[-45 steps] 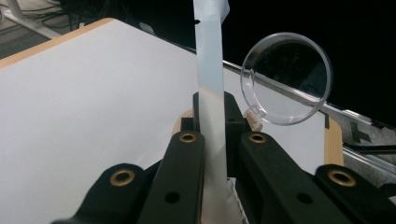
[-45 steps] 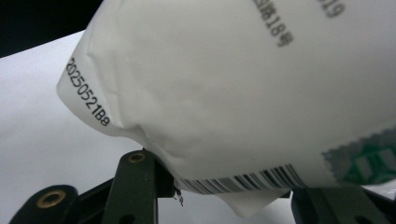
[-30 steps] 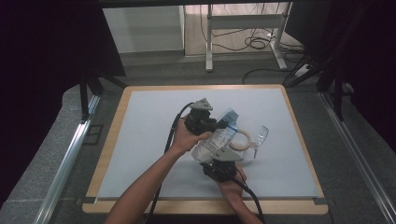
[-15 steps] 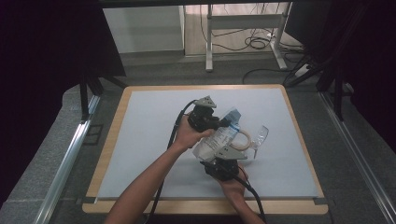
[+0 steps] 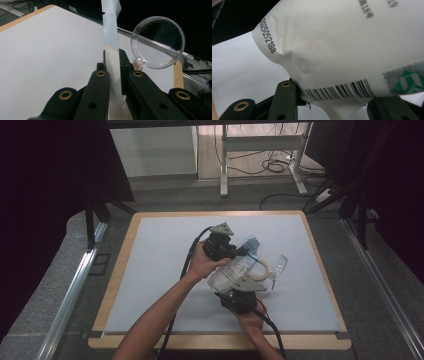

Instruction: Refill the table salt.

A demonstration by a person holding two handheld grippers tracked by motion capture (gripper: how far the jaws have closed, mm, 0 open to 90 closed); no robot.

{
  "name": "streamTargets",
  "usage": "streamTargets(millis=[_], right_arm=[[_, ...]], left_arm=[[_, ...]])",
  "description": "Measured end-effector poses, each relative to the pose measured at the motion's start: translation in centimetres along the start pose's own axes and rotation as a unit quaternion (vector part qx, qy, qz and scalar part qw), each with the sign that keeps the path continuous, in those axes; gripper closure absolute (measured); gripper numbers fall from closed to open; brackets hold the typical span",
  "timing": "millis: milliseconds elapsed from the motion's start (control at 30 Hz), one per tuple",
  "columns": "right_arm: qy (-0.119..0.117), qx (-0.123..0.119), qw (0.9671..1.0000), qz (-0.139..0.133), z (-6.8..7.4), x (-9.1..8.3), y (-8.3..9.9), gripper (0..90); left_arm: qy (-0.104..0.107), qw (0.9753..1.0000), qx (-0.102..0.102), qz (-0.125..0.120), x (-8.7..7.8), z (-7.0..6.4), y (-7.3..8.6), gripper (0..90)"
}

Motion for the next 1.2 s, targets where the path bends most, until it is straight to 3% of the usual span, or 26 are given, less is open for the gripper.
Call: streamTargets(millis=[400, 633, 1200], right_arm=[[-0.007, 0.0, 1.0, -0.002, -0.2, 0.1, 0.2, 58.8], [-0.007, 0.006, 1.0, 0.001, -0.1, 0.2, 0.1, 58.8], [-0.01, 0.016, 0.9998, -0.006, 0.2, 0.2, -0.6, 58.8]], left_arm=[[-0.003, 1.0, 0.002, 0.005, 0.3, 0.0, 0.1, 89.6], [0.001, 0.9997, 0.002, 0.024, 0.7, 0.3, 0.3, 89.6], [0.0, 0.9994, 0.009, 0.033, 1.2, 0.2, -0.3, 89.6]])
Point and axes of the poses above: each handheld gripper's, and its own axes: x roughly forward along the jaws, y roughly out of its underside, z roughly to its left, the point moved 7 cm from there along x, roughly forward along the jaws, and after that the axes turned 14 degrees about x, right-handed, at the moved point
